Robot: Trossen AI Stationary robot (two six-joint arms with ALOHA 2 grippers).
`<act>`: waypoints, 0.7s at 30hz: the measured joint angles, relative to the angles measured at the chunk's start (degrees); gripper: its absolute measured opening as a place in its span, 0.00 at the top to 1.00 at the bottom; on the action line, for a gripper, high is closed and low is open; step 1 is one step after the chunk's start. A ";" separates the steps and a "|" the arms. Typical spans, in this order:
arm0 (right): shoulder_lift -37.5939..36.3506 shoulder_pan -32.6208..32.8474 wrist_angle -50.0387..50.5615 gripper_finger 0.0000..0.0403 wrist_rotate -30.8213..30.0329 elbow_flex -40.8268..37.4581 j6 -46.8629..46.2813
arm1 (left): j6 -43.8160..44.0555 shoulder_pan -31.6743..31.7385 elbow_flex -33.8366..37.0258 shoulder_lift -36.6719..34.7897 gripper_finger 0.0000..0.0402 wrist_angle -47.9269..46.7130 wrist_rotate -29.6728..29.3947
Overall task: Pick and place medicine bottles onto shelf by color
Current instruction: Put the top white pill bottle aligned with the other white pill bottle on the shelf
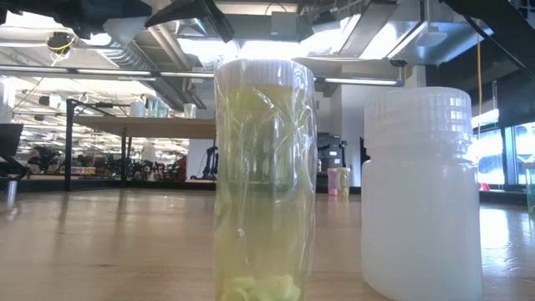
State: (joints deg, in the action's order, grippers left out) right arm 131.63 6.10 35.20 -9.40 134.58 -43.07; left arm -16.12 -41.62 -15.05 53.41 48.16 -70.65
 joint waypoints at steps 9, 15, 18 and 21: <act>-0.07 0.16 0.35 0.65 0.09 0.00 0.00 | 2.19 0.34 0.00 -0.04 0.60 -0.11 2.84; -0.07 0.10 0.37 0.65 0.19 0.00 0.02 | 3.46 0.36 0.00 -0.04 0.60 -0.28 2.92; -0.07 0.08 0.29 0.65 0.16 0.00 0.02 | 3.40 0.36 0.00 -0.04 0.60 -0.21 2.50; -0.07 0.05 0.26 0.65 0.14 0.00 0.02 | 3.61 0.36 0.00 -0.04 0.60 -0.20 2.46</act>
State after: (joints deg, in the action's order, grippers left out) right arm 131.57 6.15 35.46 -9.26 134.58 -43.05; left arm -12.51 -41.25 -15.05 53.36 47.97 -68.19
